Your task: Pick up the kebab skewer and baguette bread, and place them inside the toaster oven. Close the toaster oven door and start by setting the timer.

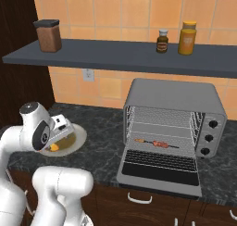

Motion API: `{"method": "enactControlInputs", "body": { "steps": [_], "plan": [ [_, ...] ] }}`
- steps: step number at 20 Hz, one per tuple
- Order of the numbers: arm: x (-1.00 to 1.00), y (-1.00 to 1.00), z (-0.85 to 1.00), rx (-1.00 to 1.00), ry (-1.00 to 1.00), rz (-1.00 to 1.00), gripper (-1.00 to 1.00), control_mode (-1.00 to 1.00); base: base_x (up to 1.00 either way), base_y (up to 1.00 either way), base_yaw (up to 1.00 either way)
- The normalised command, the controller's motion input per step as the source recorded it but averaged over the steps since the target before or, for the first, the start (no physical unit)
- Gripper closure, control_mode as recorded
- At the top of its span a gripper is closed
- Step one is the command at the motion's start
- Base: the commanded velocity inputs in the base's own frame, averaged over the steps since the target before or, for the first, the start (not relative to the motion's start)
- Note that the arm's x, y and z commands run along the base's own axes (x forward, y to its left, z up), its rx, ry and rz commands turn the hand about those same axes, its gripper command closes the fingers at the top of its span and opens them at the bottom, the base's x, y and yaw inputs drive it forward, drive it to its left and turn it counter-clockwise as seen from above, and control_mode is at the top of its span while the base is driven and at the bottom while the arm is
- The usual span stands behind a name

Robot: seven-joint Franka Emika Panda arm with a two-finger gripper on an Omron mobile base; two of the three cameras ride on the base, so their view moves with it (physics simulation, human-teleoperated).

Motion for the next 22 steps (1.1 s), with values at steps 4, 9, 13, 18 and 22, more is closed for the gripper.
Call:
{"method": "enactControlInputs", "body": {
  "steps": [4, 9, 13, 18, 22],
  "plan": [
    [0.36, 0.93, -0.17, 0.20, 0.00, 0.00, -1.00, -1.00, 0.00, 0.00, 0.00],
    [0.29, 0.40, 0.00, 0.08, 0.00, 0.02, -1.00, -1.00, 0.00, 0.00, 0.00],
    [0.26, 0.23, -0.08, 0.00, 0.03, 0.05, -1.00, -1.00, 0.00, 0.00, 0.00],
    [0.05, 0.37, -0.04, 0.00, 0.09, 0.06, -1.00, -1.00, 0.00, 0.00, 0.00],
    [0.05, 0.15, -0.05, 0.00, 0.05, 0.02, -1.00, -1.00, 0.00, 0.00, 0.00]
  ]
}}
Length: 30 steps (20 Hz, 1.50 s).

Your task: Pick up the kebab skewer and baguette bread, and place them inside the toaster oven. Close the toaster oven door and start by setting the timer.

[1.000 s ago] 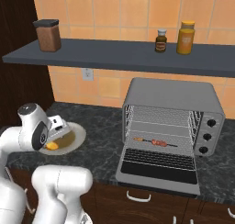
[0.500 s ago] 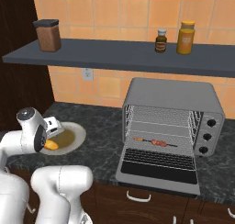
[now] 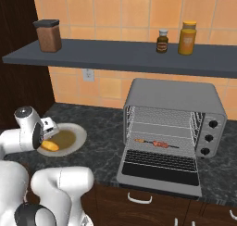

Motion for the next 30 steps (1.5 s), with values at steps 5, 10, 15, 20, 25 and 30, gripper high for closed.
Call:
{"method": "enactControlInputs", "body": {
  "steps": [5, 10, 15, 20, 25, 30],
  "plan": [
    [0.19, 0.11, -0.33, 0.00, 0.09, 0.00, -1.00, -1.00, 0.00, 0.00, 0.00],
    [0.28, 0.19, -0.26, -0.01, 0.06, 0.01, -1.00, -1.00, 0.00, 0.00, 0.00],
    [0.38, 0.15, -0.09, -0.06, 0.05, 0.02, -1.00, -1.00, 0.00, 0.00, 0.00],
    [0.29, 0.15, -0.26, -0.08, 0.12, 0.01, -1.00, -1.00, 0.00, 0.00, 0.00],
    [0.23, 0.04, -0.23, -0.04, 0.07, 0.02, -1.00, -1.00, 0.00, 0.00, 0.00],
    [0.17, 0.01, -0.37, -0.02, 0.10, 0.03, -1.00, -1.00, 0.00, 0.00, 0.00]
  ]
}}
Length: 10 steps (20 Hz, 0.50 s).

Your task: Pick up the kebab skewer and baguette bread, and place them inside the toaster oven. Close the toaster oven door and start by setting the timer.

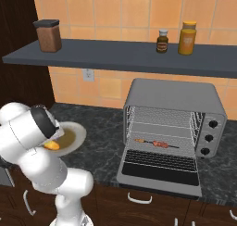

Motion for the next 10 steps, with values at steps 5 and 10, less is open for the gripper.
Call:
{"method": "enactControlInputs", "body": {
  "steps": [5, 10],
  "plan": [
    [0.02, 0.02, -0.38, -0.01, 0.07, 0.03, -1.00, -1.00, 0.00, 0.00, 0.00],
    [0.00, 0.01, -0.42, 0.00, 0.07, 0.02, 1.00, -1.00, 0.00, 0.00, 0.00]
  ]
}}
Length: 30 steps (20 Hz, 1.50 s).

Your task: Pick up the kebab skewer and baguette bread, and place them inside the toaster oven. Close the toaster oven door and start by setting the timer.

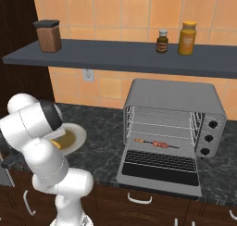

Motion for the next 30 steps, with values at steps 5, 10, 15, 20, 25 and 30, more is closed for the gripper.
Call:
{"method": "enactControlInputs", "body": {
  "steps": [5, 10, 15, 20, 25, 30],
  "plan": [
    [-0.02, -0.01, -0.25, 0.00, 0.00, 0.00, 1.00, -1.00, 0.00, 0.00, 0.00],
    [-0.29, -0.21, 0.55, 0.00, 0.00, 0.04, 1.00, -1.00, 0.00, 0.00, 0.00],
    [-0.74, -0.76, 0.75, 0.01, -0.01, 0.10, 1.00, -1.00, 0.00, 0.00, 0.00],
    [-0.61, -1.00, 0.49, 0.03, 0.00, 0.16, 1.00, -1.00, 0.00, 0.00, 0.00],
    [-0.15, -1.00, 0.24, 0.01, 0.00, 0.14, 1.00, -1.00, 0.00, 0.00, 0.00],
    [0.00, -1.00, 0.18, 0.01, 0.00, 0.10, 1.00, -1.00, 0.00, 0.00, 0.00]
  ]
}}
